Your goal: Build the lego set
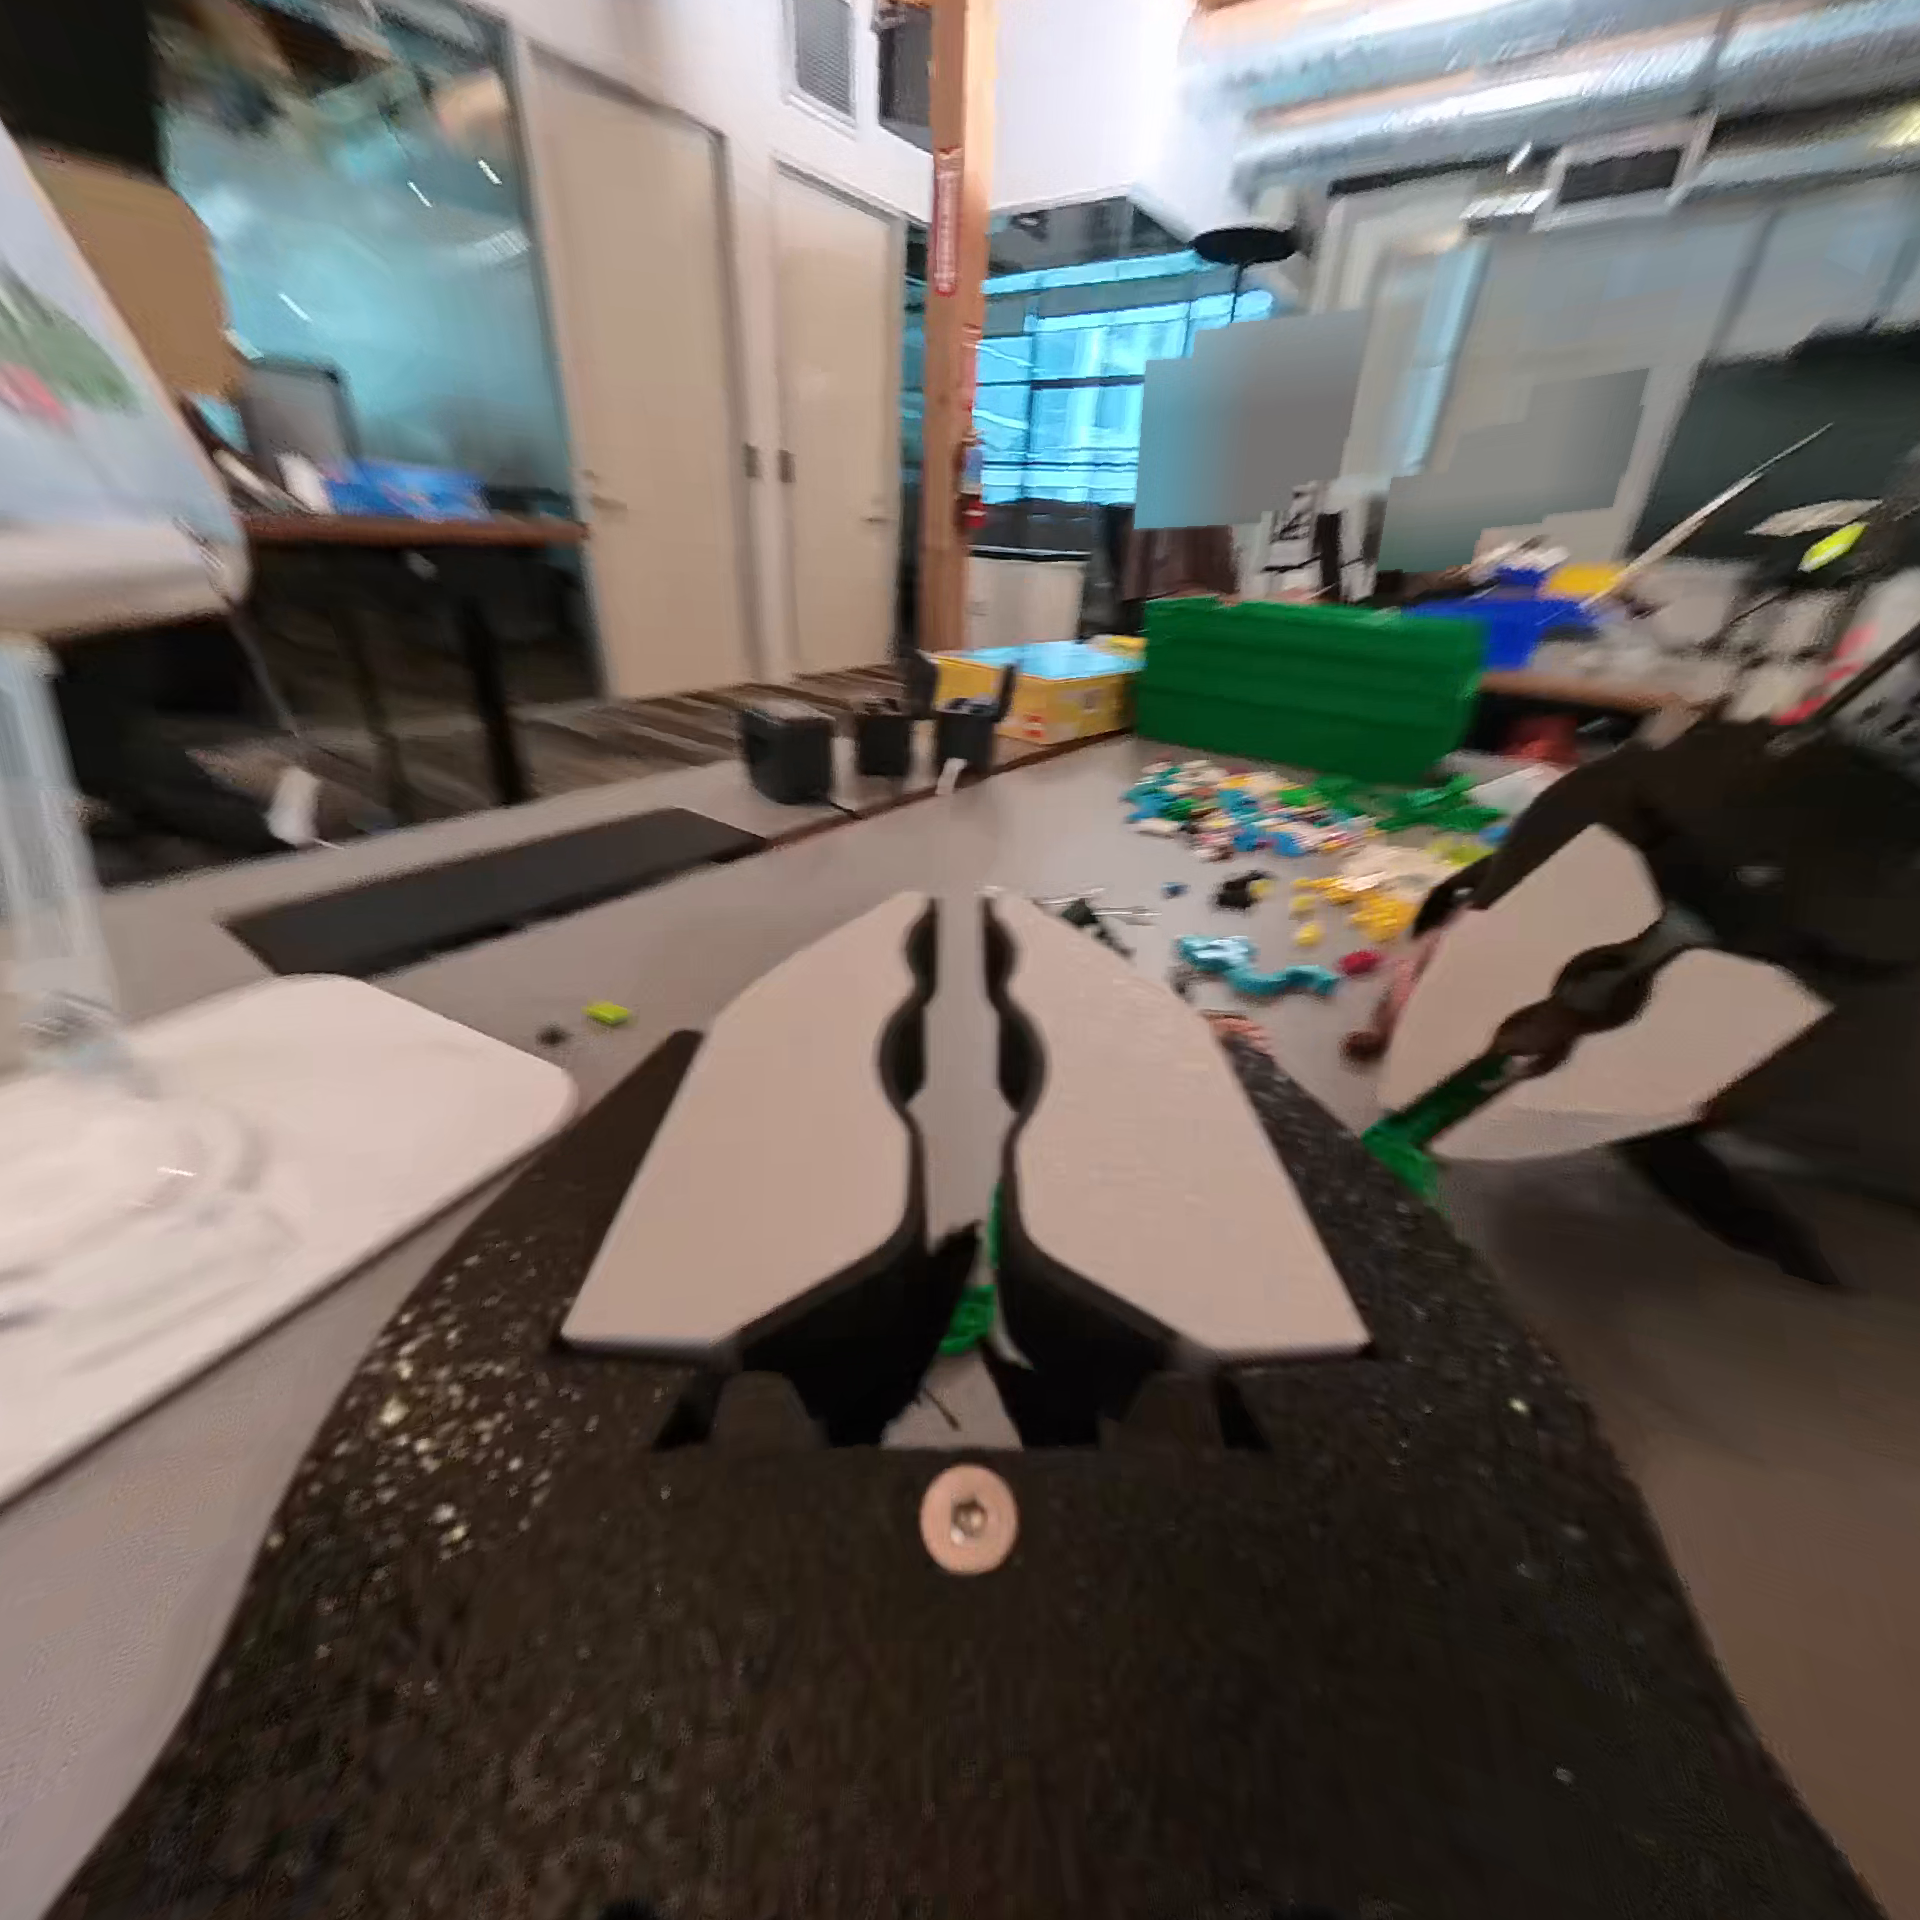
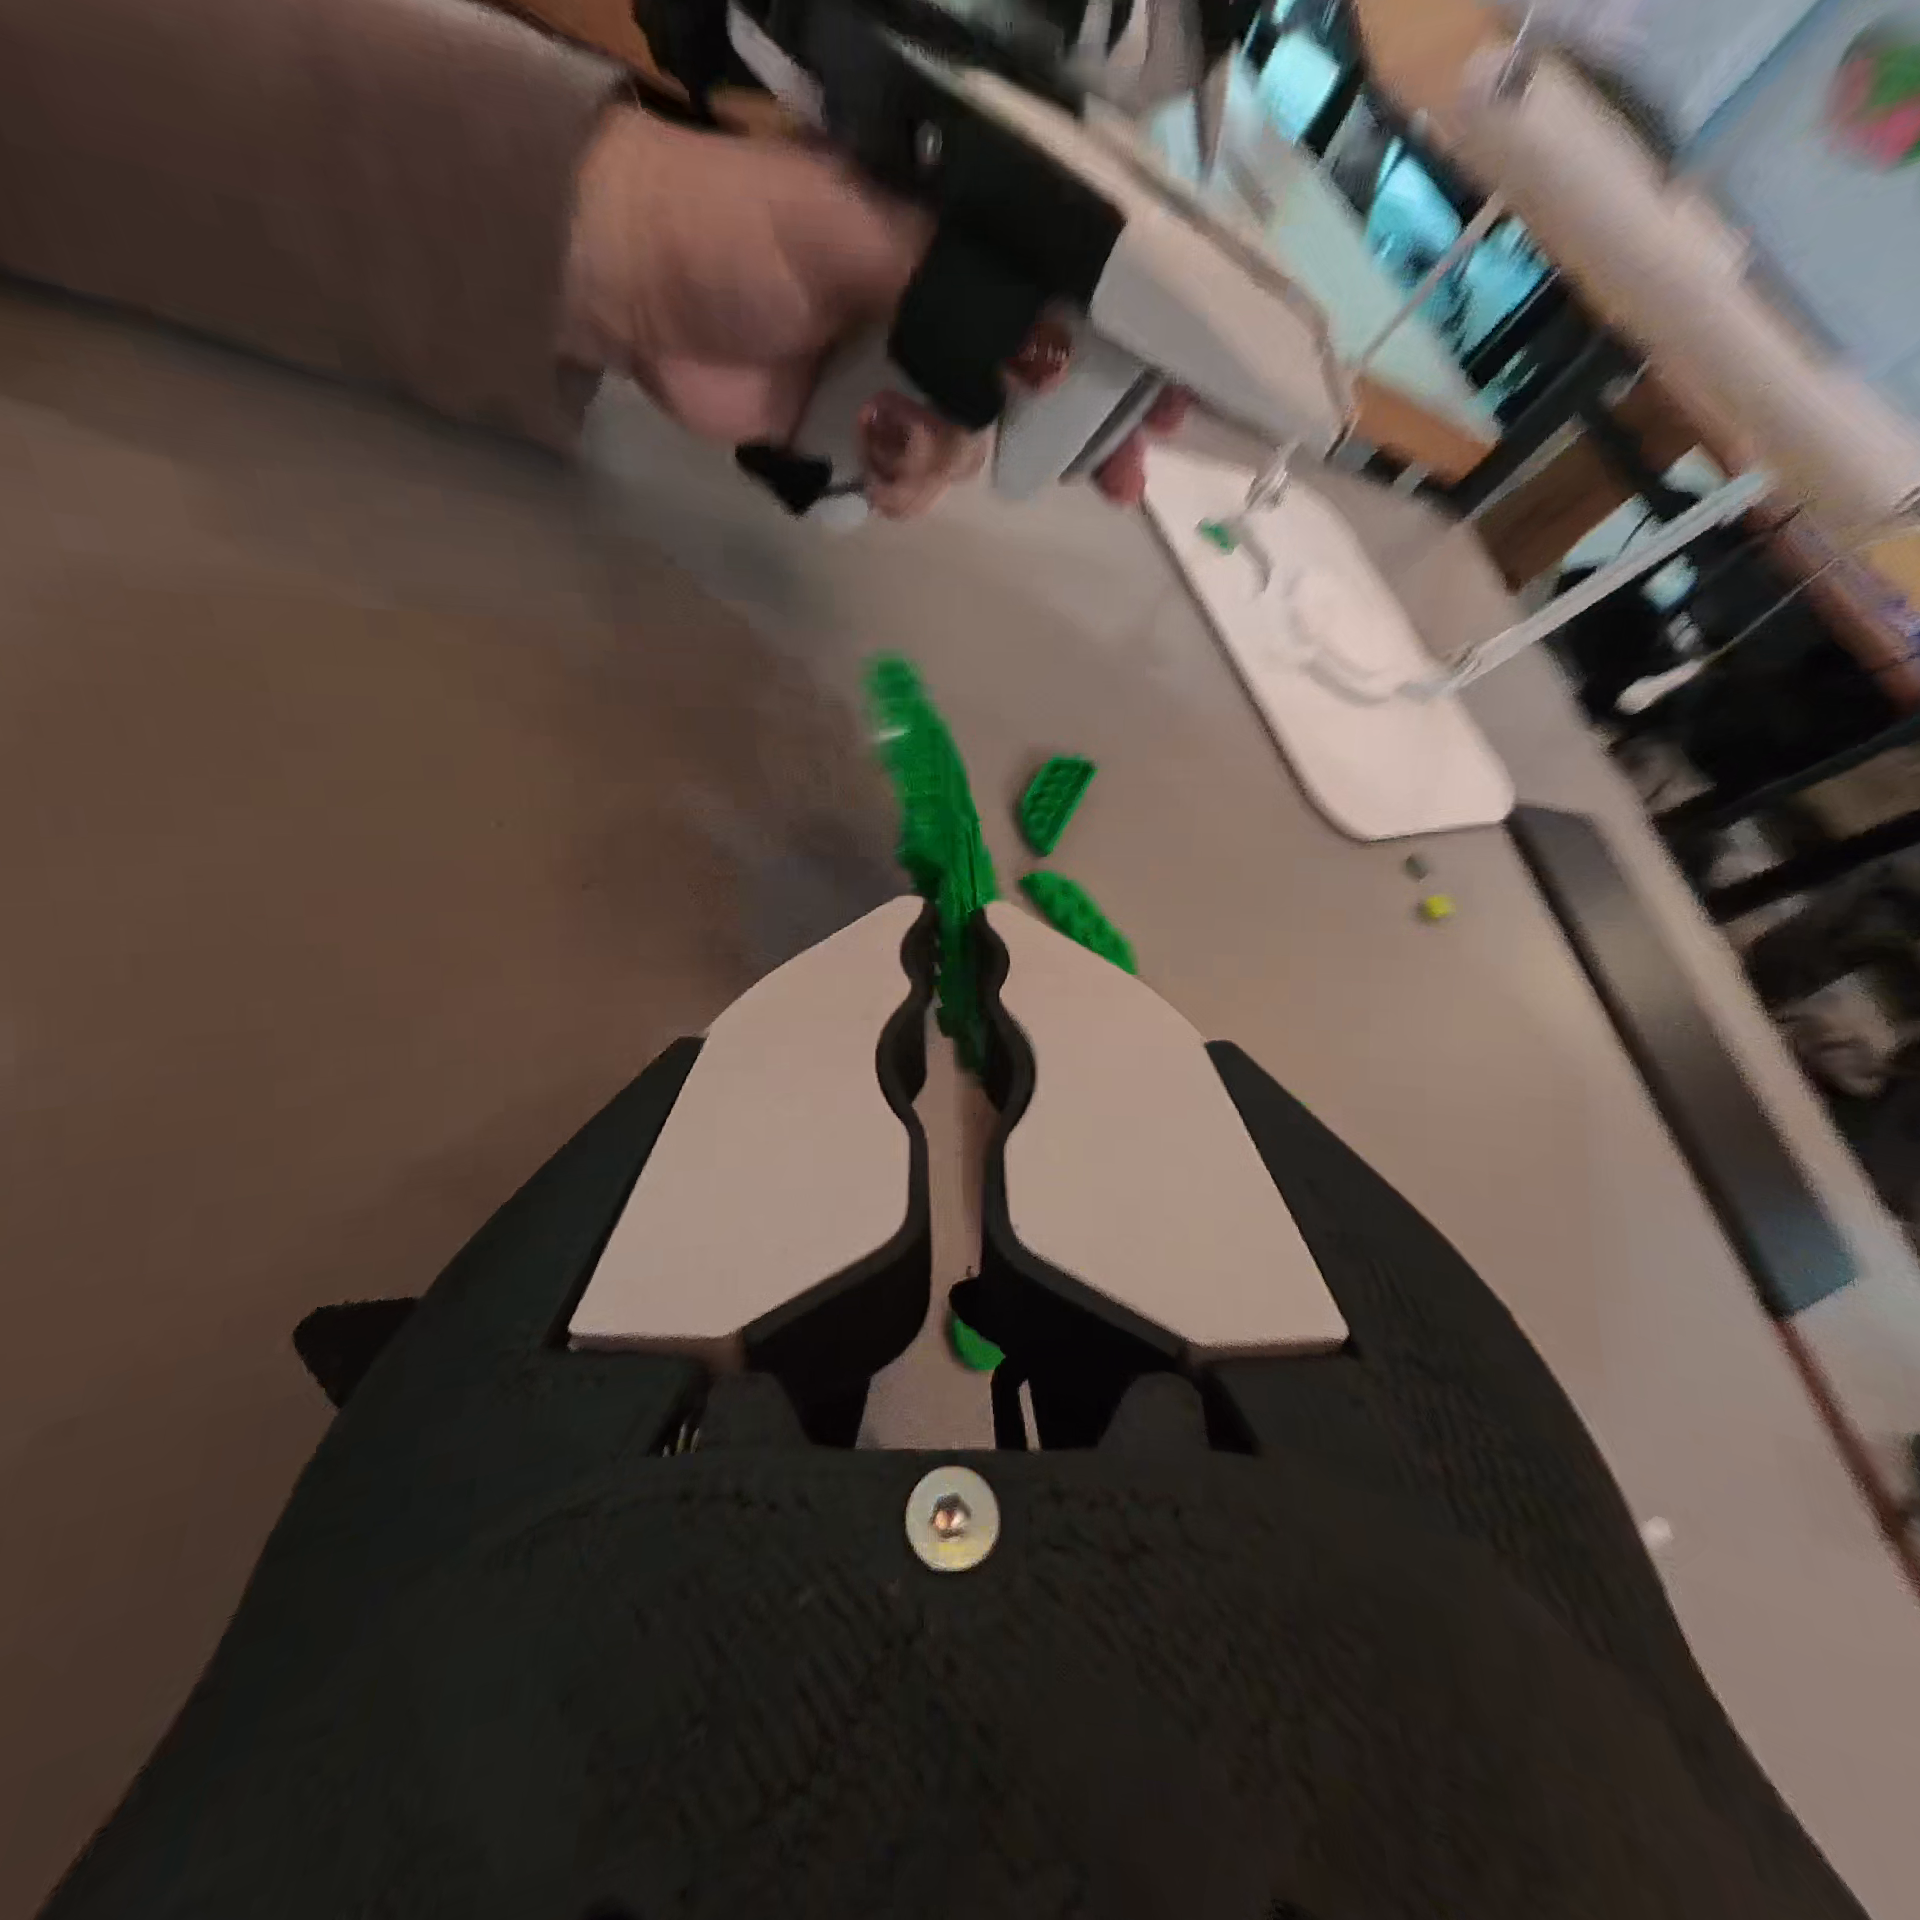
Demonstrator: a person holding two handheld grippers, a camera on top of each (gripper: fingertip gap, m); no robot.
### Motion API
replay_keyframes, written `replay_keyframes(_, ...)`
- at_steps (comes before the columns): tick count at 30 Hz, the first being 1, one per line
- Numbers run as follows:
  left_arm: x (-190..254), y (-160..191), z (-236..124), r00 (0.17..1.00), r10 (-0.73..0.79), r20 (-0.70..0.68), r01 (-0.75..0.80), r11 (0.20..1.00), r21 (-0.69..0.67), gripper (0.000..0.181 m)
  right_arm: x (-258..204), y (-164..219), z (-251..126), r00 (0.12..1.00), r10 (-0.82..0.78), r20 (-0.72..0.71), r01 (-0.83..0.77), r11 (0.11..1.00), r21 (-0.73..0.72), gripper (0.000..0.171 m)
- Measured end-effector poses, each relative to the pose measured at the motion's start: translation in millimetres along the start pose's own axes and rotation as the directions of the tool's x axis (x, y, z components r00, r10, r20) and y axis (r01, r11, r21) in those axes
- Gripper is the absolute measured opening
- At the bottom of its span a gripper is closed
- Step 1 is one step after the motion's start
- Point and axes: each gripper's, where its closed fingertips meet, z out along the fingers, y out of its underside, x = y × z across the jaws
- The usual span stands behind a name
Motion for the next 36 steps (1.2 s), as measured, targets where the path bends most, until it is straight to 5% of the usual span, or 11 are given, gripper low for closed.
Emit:
replay_keyframes(1, 2, 1, 0, 0.995, -0.087, -0.041, 0.087, 0.996, -0.013, 0.016, 4, -5, -4, 0.999, -0.024, -0.031, 0.025, 0.999, 0.036, 0.003)
replay_keyframes(5, 12, -2, 2, 0.952, -0.262, -0.157, 0.260, 0.965, -0.034, 0.052, 13, -16, -10, 0.994, -0.029, -0.105, 0.039, 0.995, 0.093, 0.003)
replay_keyframes(9, 39, 1, 2, 0.962, -0.102, -0.254, 0.086, 0.994, -0.073, 0.071, 24, -29, -15, 0.971, 0.238, -0.036, -0.226, 0.951, 0.212, 0.002)
replay_keyframes(12, 62, 14, 2, 0.935, -0.059, -0.350, 0.012, 0.991, -0.135, 0.066, 31, -32, -22, 0.906, 0.417, 0.069, -0.420, 0.868, 0.265, 0.003)
replay_keyframes(16, 83, 13, 2, 0.884, -0.131, -0.450, 0.082, 0.988, -0.129, 0.036, 27, -30, -23, 0.806, 0.543, 0.234, -0.590, 0.771, 0.242, 0.003)
replay_keyframes(23, 91, 27, 2, 0.826, -0.271, -0.494, 0.178, 0.957, -0.228, 0.040, 36, -36, -31, 0.716, 0.619, 0.322, -0.697, 0.654, 0.294, 0.003)
replay_keyframes(29, 93, 32, 6, 0.826, -0.288, -0.484, 0.191, 0.952, -0.240, 0.037, 44, -47, -41, 0.699, 0.613, 0.367, -0.714, 0.583, 0.388, 0.003)
replay_keyframes(30, 95, 32, 7, 0.824, -0.285, -0.490, 0.190, 0.953, -0.234, 0.026, 45, -48, -43, 0.703, 0.610, 0.367, -0.711, 0.577, 0.403, 0.003)
replay_keyframes(36, 106, 19, 3, 0.836, -0.141, -0.530, 0.107, 0.990, -0.094, 0.015, 39, -57, -54, 0.803, 0.490, 0.338, -0.595, 0.660, 0.458, 0.003)
